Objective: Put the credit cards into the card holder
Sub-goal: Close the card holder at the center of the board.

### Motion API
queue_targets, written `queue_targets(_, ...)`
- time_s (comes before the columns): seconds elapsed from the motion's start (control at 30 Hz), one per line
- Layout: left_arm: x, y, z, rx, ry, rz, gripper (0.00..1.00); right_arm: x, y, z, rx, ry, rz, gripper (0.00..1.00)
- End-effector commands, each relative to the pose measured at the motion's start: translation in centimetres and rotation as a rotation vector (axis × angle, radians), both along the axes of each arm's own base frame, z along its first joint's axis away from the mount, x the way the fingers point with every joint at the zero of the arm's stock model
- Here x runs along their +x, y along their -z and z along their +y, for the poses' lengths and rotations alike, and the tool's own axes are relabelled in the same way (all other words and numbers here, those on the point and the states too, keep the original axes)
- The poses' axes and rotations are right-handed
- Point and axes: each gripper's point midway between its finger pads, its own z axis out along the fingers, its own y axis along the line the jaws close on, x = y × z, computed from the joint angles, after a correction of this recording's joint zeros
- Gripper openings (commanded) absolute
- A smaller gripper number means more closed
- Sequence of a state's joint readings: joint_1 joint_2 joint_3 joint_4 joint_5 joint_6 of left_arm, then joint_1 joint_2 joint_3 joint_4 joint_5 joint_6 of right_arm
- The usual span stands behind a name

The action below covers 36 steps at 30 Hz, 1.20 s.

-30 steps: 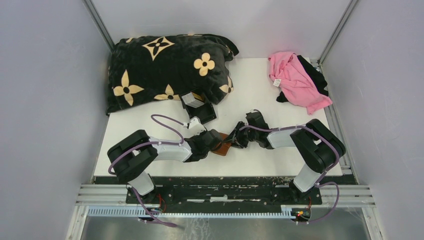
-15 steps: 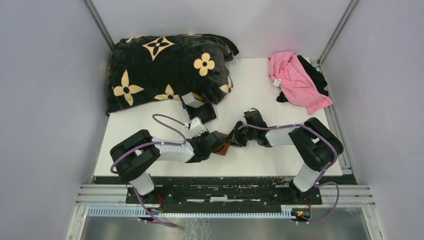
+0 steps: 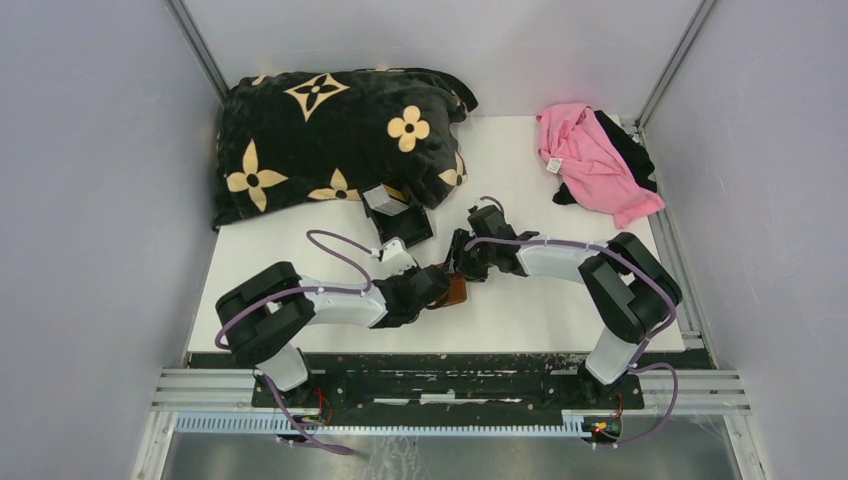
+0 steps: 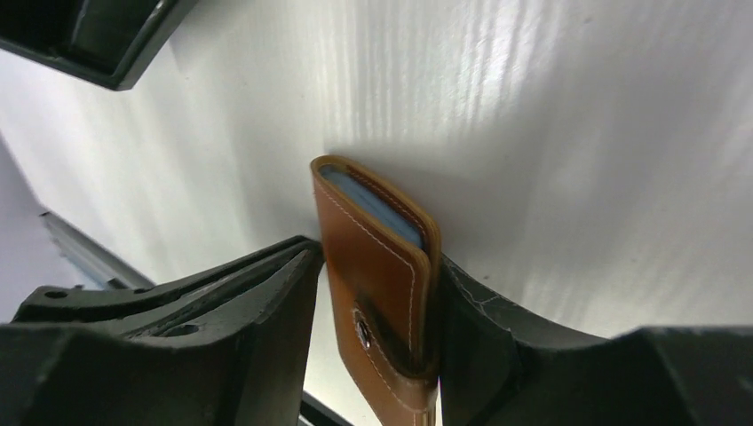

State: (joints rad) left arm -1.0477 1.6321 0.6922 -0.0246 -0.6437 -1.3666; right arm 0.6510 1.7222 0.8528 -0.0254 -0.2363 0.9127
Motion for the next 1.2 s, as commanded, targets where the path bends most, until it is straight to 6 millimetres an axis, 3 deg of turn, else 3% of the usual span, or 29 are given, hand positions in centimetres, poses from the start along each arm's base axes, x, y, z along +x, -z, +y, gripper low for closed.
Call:
queue_targets(0.0, -4.7, 4.1, 4.7, 0.181, 0.042, 0.192, 0.22, -0.2, 1.9, -4.5, -0.259, -0.015, 0.005, 0.56)
queue_targets(0.13, -4.6, 3.5, 5.4, 0.172, 0.020, 0.170, 0.22, 0.3, 1.9, -5.8, -0.342, -0.027, -0.017, 0.65)
queue_targets(0.47, -4.6, 2.7, 6.6, 0.156, -0.006, 0.134, 0.23, 1.9, -0.3, -7.6, -0.430, -0.008, -0.103, 0.67)
queue_targets(0.73, -4.6, 3.3, 6.3, 0.183, 0.014, 0.146, 0.22, 1.5, -1.0, -9.3, -0.456, 0.053, -0.143, 0.66)
queue_targets(1.0, -4.4, 3.9, 5.5, 0.189, 0.037, 0.160, 0.22, 1.4, -0.9, -8.9, -0.435, 0.046, -0.132, 0.63)
queue_targets(1.17, -3.9, 3.9, 5.2, 0.209, 0.044, 0.159, 0.23, 1.8, -2.2, -8.9, -0.428, 0.056, -0.160, 0.62)
